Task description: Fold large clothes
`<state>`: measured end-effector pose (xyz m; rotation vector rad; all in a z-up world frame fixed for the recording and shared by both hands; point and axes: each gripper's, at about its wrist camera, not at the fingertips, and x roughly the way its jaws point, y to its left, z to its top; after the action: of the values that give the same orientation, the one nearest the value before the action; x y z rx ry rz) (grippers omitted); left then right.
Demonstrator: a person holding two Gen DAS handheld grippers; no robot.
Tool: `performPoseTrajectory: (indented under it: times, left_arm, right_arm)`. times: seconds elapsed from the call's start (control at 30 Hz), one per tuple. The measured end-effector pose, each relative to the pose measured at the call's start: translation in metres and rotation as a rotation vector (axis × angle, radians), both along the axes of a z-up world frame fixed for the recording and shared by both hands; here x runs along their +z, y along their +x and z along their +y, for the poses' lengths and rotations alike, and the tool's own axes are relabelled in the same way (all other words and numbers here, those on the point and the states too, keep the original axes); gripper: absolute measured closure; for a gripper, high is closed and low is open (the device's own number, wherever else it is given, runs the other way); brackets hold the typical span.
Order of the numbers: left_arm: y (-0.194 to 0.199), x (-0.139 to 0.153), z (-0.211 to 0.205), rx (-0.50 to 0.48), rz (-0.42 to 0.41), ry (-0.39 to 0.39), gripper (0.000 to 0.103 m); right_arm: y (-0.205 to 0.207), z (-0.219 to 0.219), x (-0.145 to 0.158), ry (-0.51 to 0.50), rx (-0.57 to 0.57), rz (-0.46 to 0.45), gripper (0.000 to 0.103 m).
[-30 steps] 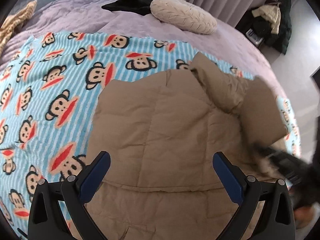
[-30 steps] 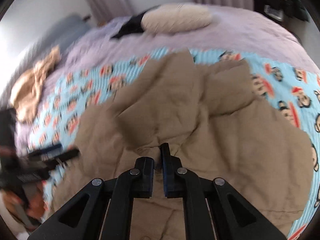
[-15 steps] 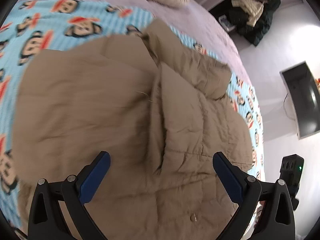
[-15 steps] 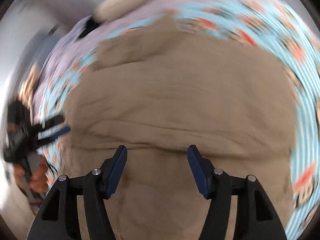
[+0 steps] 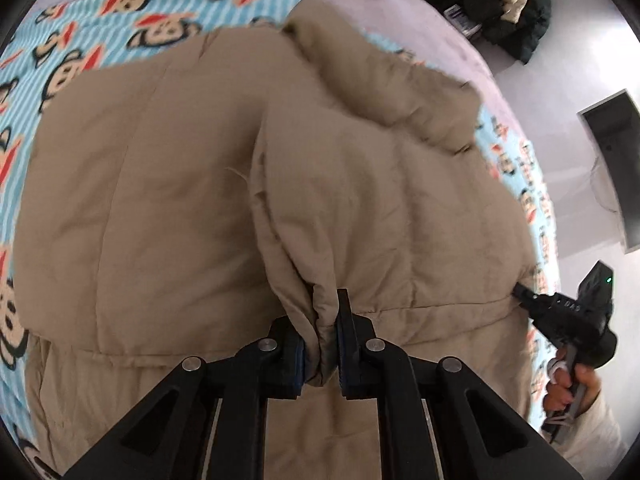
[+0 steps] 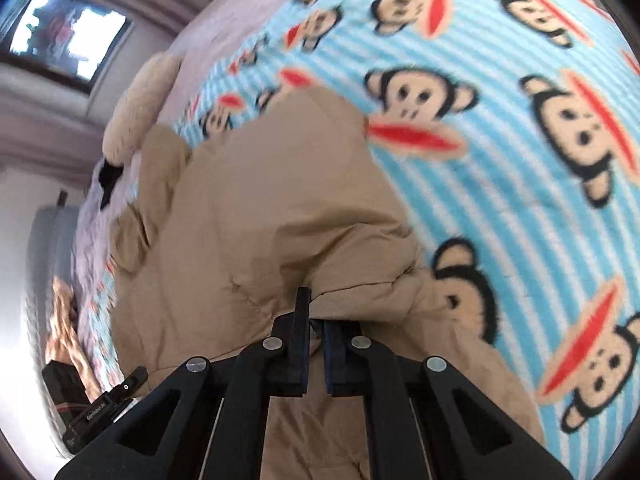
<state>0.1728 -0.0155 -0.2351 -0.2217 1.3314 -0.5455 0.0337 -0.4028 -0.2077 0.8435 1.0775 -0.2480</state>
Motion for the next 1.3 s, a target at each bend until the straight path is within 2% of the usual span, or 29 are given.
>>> performPoseTrajectory:
  times: [0.17,0.23,0.27,0.3,0.33,0.4,0.5,0.53,0.63,0.73,0.87,0.97,1.13,1.3]
  left_arm:
    - [-0.005,0.002,-0.009,-0.022,-0.042,0.078,0.088]
    - [-0.008,0.011,-0.01,-0.006,-0.067,0.14,0.068]
    - [-0.01,0.016,-0.005,0.005,-0.084,0.165,0.063]
    - [-0.012,0.023,0.001,0.021,-0.111,0.199,0.051]
    - [-0.012,0.03,0.008,0.036,-0.134,0.227,0.049]
    - [-0.014,0.041,0.022,0.048,-0.157,0.25,0.049]
    - [-0.01,0.057,0.035,0.058,-0.182,0.244,0.049]
    - [-0.008,0.062,0.032,0.049,-0.193,0.232,0.049]
    - [-0.001,0.07,0.011,-0.002,-0.219,0.176,0.049]
    - [0.006,0.059,-0.021,-0.06,-0.22,0.172,0.049]
    - [0.02,0.017,-0.037,-0.052,-0.199,0.265,0.049]
    - [0.026,-0.001,-0.03,-0.023,-0.171,0.211,0.049]
    - [0.026,0.0,-0.03,-0.007,-0.18,0.254,0.049]
    - [0.014,0.02,-0.018,0.034,-0.205,0.326,0.049]
  right_arm:
    - [0.002,0.01,-0.011,-0.004,0.027,0.018,0.097]
    - [0.002,0.01,-0.008,-0.006,0.043,0.026,0.097]
    - [0.001,0.01,-0.004,-0.016,0.062,0.038,0.095]
    - [-0.001,0.01,-0.001,-0.022,0.076,0.049,0.094]
    - [-0.002,0.012,0.004,-0.036,0.1,0.069,0.09]
    - [-0.008,0.014,0.015,-0.054,0.13,0.08,0.087]
    - [-0.026,0.014,0.038,-0.095,0.139,0.031,0.087]
    - [-0.032,0.013,0.048,-0.149,0.135,0.003,0.087]
    - [-0.027,0.004,0.061,-0.222,0.136,-0.027,0.087]
    - [-0.01,-0.006,0.059,-0.2,0.139,-0.047,0.087]
    - [0.009,-0.005,0.031,-0.262,0.223,0.031,0.088]
    - [0.012,-0.008,0.009,-0.3,0.247,0.053,0.094]
    - [0.01,-0.003,0.008,-0.339,0.236,0.043,0.093]
    - [-0.002,0.007,0.024,-0.402,0.267,0.081,0.089]
